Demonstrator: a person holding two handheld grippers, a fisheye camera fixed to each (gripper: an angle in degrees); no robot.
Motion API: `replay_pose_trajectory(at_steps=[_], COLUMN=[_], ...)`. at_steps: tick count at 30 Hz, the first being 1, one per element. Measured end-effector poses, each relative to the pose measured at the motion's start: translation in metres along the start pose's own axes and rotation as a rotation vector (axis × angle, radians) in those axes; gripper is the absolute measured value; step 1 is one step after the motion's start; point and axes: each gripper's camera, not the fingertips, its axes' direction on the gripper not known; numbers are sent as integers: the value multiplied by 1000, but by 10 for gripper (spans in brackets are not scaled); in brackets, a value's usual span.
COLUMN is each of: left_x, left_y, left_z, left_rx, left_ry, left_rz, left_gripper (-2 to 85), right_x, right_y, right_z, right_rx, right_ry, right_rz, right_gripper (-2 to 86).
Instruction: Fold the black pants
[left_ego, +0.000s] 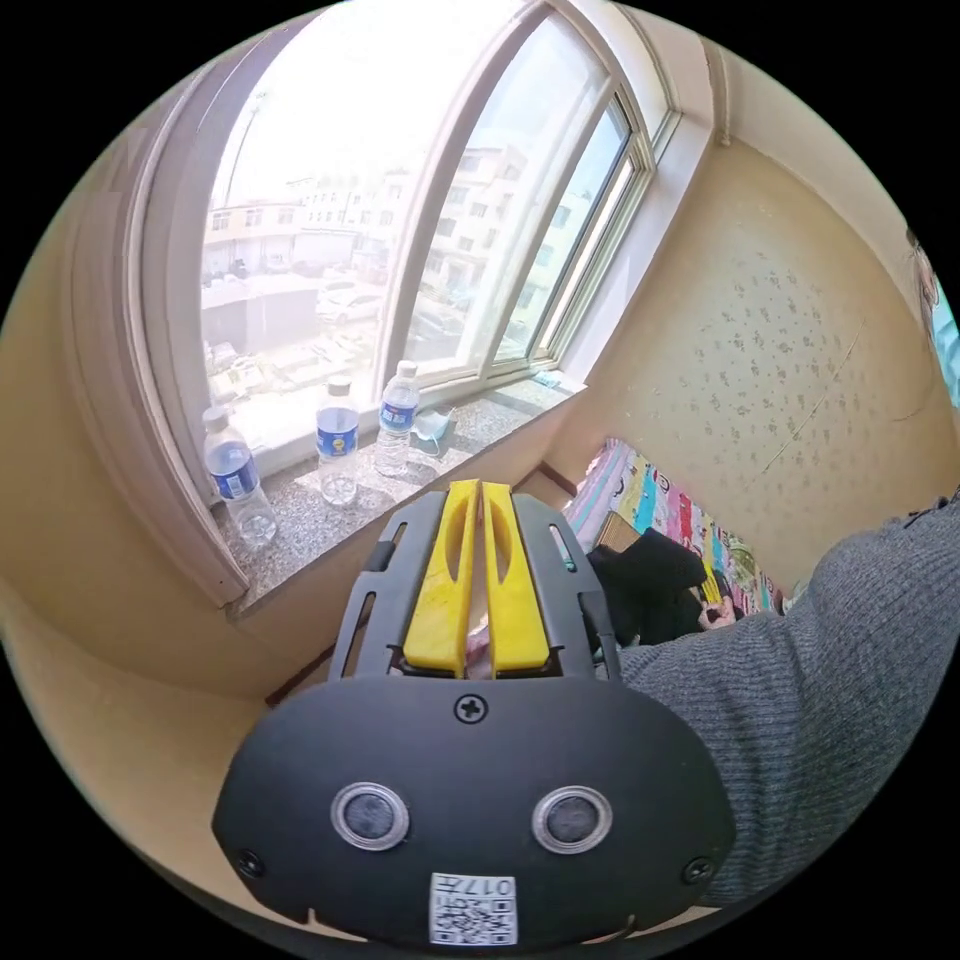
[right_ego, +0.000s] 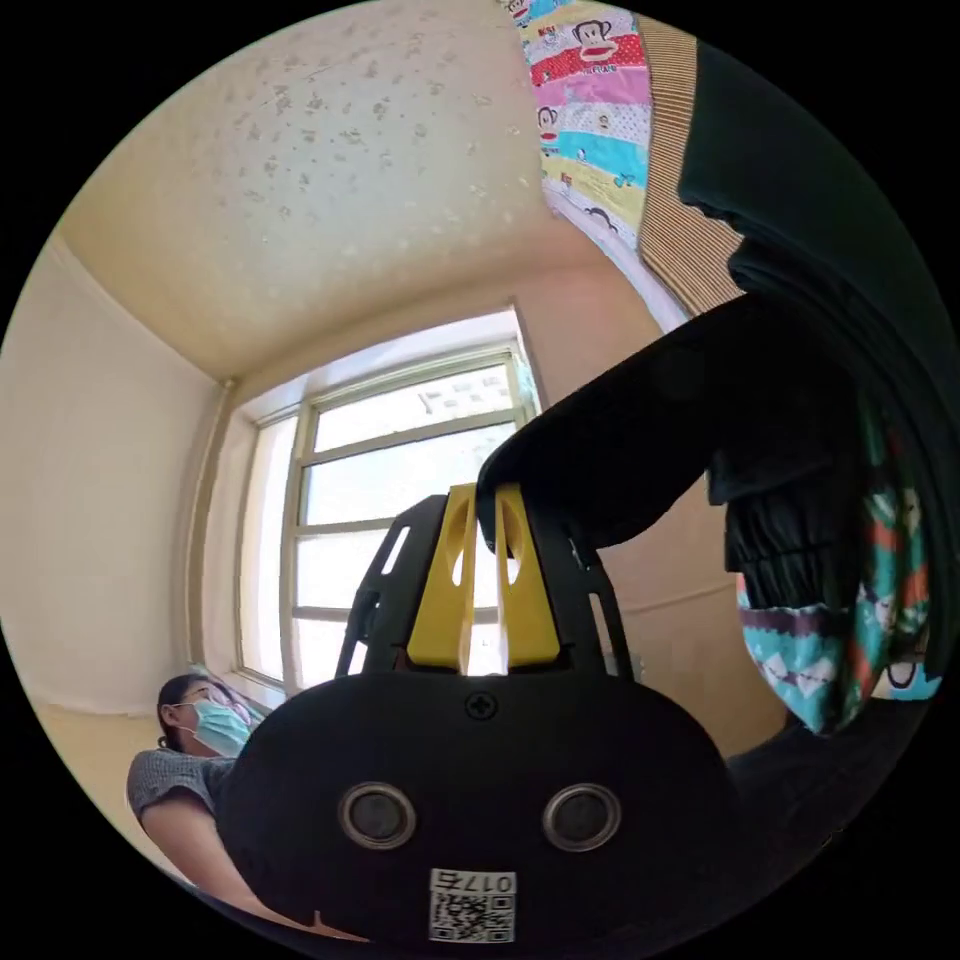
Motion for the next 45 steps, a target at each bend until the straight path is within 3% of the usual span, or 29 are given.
replay_pose_trajectory(at_steps=[8,16,24,28,31,33,39,43,45], left_x=[-22,43,147,191,237,273,337,363,377], left_y=[-91,-156,-169,-163,-140,-98,7,53,71], left_z=[81,214,369,422,461,492,507,520,537], left_rx=[-18,-247,-741,-955,-1243,-1592,-2120,-2150,-2003], left_ry=[330,793,1472,1599,1615,1657,1650,1685,1756], left_rz=[86,279,185,159,192,117,-67,-402,-677], left_gripper=[-5,46,89,94,109,127,136,153,163], right_x=[-169,-321,-395,-409,-422,-429,-451,-462,-468], right_y=[64,212,357,425,467,489,550,584,601], right_z=[97,106,86,74,78,87,116,125,127], right_rx=[-169,-235,-251,-120,-101,-108,-132,-173,-220], right_ry=[-233,-400,-618,-703,-672,-633,-553,-597,-600], right_rz=[-430,-831,-1257,-1383,-1455,-1483,-1555,-1577,-1589], right_gripper=[29,25,18,14,12,12,12,12,12])
